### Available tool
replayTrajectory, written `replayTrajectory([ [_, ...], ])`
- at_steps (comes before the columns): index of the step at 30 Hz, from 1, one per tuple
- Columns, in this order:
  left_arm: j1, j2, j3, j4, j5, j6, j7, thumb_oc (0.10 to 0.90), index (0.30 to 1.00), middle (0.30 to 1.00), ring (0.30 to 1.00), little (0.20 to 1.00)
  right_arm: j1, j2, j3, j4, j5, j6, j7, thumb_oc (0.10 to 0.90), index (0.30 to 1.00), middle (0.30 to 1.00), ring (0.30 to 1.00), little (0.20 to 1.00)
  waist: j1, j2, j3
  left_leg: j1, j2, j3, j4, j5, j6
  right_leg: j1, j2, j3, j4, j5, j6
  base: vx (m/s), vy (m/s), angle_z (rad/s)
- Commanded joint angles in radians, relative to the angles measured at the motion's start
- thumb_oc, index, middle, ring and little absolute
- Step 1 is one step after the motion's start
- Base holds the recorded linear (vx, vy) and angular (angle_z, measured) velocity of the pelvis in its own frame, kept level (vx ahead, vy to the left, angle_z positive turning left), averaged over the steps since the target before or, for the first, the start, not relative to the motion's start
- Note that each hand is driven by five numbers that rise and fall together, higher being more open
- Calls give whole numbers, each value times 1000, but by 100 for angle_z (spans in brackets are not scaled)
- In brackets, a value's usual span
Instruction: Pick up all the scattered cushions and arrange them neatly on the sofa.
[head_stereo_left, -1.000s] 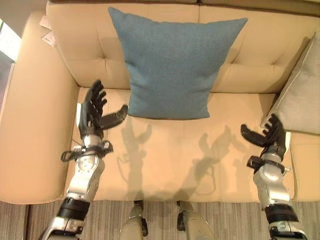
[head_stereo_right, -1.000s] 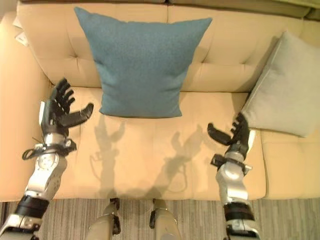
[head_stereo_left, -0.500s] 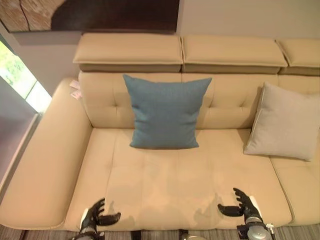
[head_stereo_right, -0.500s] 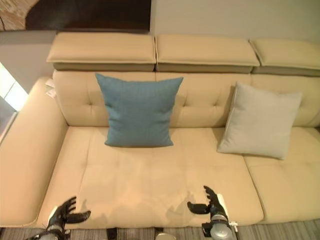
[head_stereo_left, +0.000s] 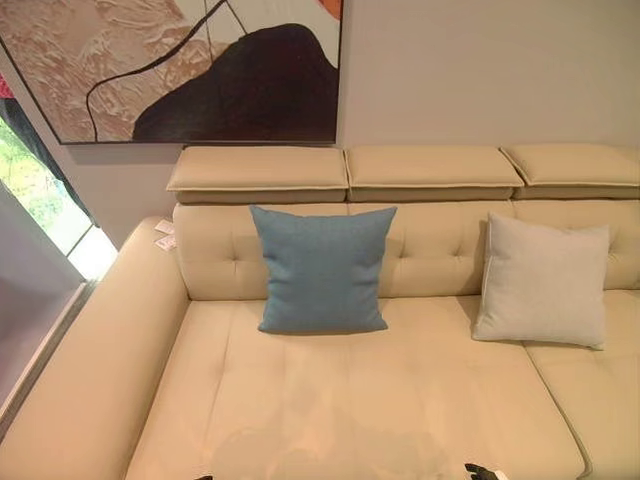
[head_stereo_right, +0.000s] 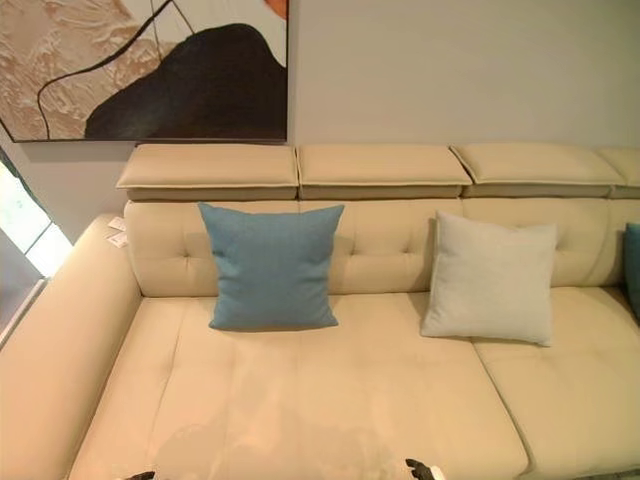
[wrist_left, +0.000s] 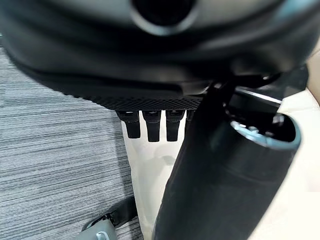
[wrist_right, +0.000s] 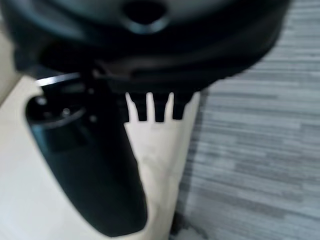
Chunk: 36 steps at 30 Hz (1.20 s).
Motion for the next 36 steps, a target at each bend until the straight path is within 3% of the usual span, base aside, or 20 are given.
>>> replayTrajectory([
  [1,-94,54,10,-27,23,-38,35,800,900,900,900,900,-119,-12,3,14,20,-24,-29,800,900,900,900,900,-5,-65,84,-44,-40,-21,91,-77,-23,28,10,-6,41,-149,7,-279,-49,32],
  [2,-117,52,2,-27,11,-44,39,800,900,900,900,900,-145,-18,21,25,19,-22,-36,800,900,900,900,900,8,-71,108,-106,-55,-90,162,-94,-25,-19,1,1,51,-137,-1,-350,-53,25],
  [4,-122,47,-2,-16,15,-44,37,800,900,900,900,900,-157,-25,30,34,9,-22,-41,800,900,900,900,900,7,-80,103,-115,-84,-154,227,-140,-23,-58,-10,5,54,-119,-2,-289,-16,6],
  [7,-110,31,-7,25,34,-41,24,800,900,900,900,900,-163,-40,53,63,-45,-12,-39,800,900,900,900,900,-10,-77,76,-32,-83,-185,330,-182,-17,-102,-17,10,51,-90,-3,-168,59,-14],
  [10,-106,25,-4,33,33,-40,22,800,900,900,900,900,-162,-43,52,61,-48,-12,-36,800,900,900,900,900,-19,-69,73,7,-80,-194,341,-187,-19,-109,-13,11,52,-78,-1,-83,92,-17],
  [12,-109,15,-8,32,32,-40,19,800,900,900,900,900,-173,-45,46,82,-54,-4,-29,800,900,900,900,900,-50,-35,67,117,-79,-182,221,-226,-22,-162,-14,8,60,-36,26,-209,224,9],
  [13,-109,15,-8,32,32,-40,19,800,900,900,900,900,-174,-46,46,82,-54,-4,-29,800,900,900,900,900,-50,-35,67,119,-79,-182,218,-225,-22,-161,-13,9,60,-36,26,-182,166,14],
  [15,-128,15,-12,37,39,-38,25,800,900,900,900,900,-195,-38,54,98,-63,10,-31,800,900,900,900,900,-54,-35,75,144,-110,-161,110,-279,5,-203,-33,7,63,2,51,-220,172,21],
  [17,-136,17,-15,33,39,-40,30,800,900,900,900,900,-205,-36,57,104,-65,12,-35,800,900,900,900,900,-49,-40,83,140,-126,-163,97,-286,14,-213,-46,1,58,20,61,-293,188,-13],
  [19,-148,18,-3,37,24,-43,40,800,900,900,900,900,-224,-32,65,108,-80,25,-34,800,900,900,900,900,-34,-52,111,126,-161,-160,69,-288,36,-246,-79,-15,40,54,97,-425,230,-28],
  [21,-163,21,1,54,27,-33,48,800,900,900,900,900,-243,-20,79,123,-93,35,-26,800,900,900,900,900,-27,-54,135,93,-168,-156,80,-267,52,-269,-97,-2,83,35,109,-493,159,-32],
  [22,-171,28,-4,52,26,-26,48,800,900,900,900,900,-247,-19,84,136,-82,40,-21,800,900,900,900,900,-14,-54,150,50,-171,-153,105,-248,69,-251,-80,36,186,-18,88,-470,113,-17],
  [23,-172,29,-4,52,26,-26,48,800,900,900,900,900,-247,-18,84,136,-82,40,-21,800,900,900,900,900,-15,-56,148,46,-174,-153,104,-245,69,-255,-83,37,186,-17,88,-440,112,-21],
  [24,-171,34,-6,56,24,-18,48,800,900,900,900,900,-240,-13,83,146,-71,39,-20,800,900,900,900,900,5,-49,143,15,-167,-150,108,-215,84,-220,-63,31,310,-86,56,-238,59,-30],
  [26,-170,37,-5,62,23,-12,43,800,900,900,900,900,-239,-7,80,163,-63,40,-16,800,900,900,900,900,20,-44,125,0,-158,-149,98,-196,89,-176,-35,38,380,-150,42,-195,29,-8],
  [29,-166,39,-3,67,23,-10,39,800,900,900,900,900,-236,2,85,182,-62,41,-16,800,900,900,900,900,43,-52,105,-21,-156,-137,94,-186,85,-96,-40,27,349,-170,43,-119,-69,-13],
  [31,-160,34,-1,72,20,-7,42,800,900,900,900,900,-239,10,87,181,-69,45,-16,800,900,900,900,900,57,-71,81,-27,-152,-123,83,-176,74,-52,-40,21,273,-167,37,-16,-136,-32],
  [32,-154,27,2,88,21,-8,41,800,900,900,900,900,-238,17,92,185,-65,42,-16,800,900,900,900,900,60,-83,59,-30,-148,-108,80,-176,65,-20,-35,24,175,-168,40,3,-130,-17],
  [36,-154,18,8,101,13,-4,41,800,900,900,900,900,-245,18,94,193,-58,47,-17,800,900,900,900,900,59,-86,51,-21,-136,-101,62,-163,51,2,-23,31,99,-147,40,-3,-89,-10],
])
